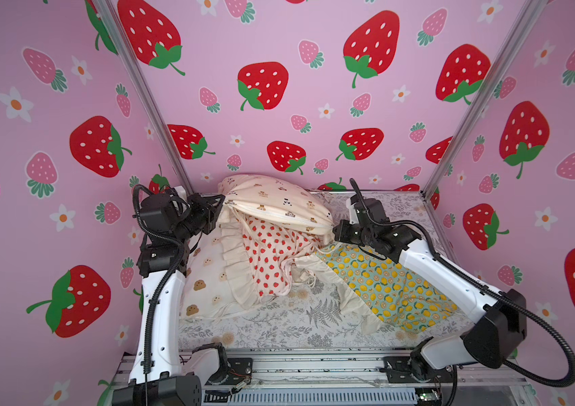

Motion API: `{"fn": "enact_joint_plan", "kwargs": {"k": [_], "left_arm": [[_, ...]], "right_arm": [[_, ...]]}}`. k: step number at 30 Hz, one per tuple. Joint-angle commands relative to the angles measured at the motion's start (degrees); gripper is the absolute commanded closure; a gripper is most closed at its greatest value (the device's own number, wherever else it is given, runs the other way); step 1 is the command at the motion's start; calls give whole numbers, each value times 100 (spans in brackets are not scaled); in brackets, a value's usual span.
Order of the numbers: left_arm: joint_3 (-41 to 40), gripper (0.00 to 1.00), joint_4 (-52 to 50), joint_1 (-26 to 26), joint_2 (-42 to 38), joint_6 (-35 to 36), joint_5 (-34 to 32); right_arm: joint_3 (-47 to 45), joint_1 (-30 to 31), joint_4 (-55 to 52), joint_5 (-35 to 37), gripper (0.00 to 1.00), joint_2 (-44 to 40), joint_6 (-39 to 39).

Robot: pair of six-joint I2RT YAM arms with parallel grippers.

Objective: Zip up pillowcases
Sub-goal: Zip the pillowcase.

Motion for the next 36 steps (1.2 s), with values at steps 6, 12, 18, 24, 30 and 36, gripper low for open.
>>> {"fn": "enact_joint_plan", "kwargs": {"k": [6, 12, 18, 24, 30, 36], "left_arm": [[-186, 100, 558, -12, -357, -137, 26], [-410, 100, 670, -316, -402, -240, -23], [-456, 100, 708, -536, -428, -261, -104], [-429, 100, 708, -818, -392, -232, -213], [-424, 100, 708, -973, -387, -218, -285], [-418, 100, 717, -1065, -391, -243, -304]], "right_arm": [[233, 286, -609, 608, 100, -99, -726], [412, 793, -557, 1040, 61, -171, -1372], [387, 1439, -60, 1386, 46, -374, -2393], [837, 1830, 140, 1225, 22, 111, -3294], [1166, 2056, 624, 1245, 6, 674, -3897], [1532, 2100, 843, 1341, 0, 1313, -4347]]}}
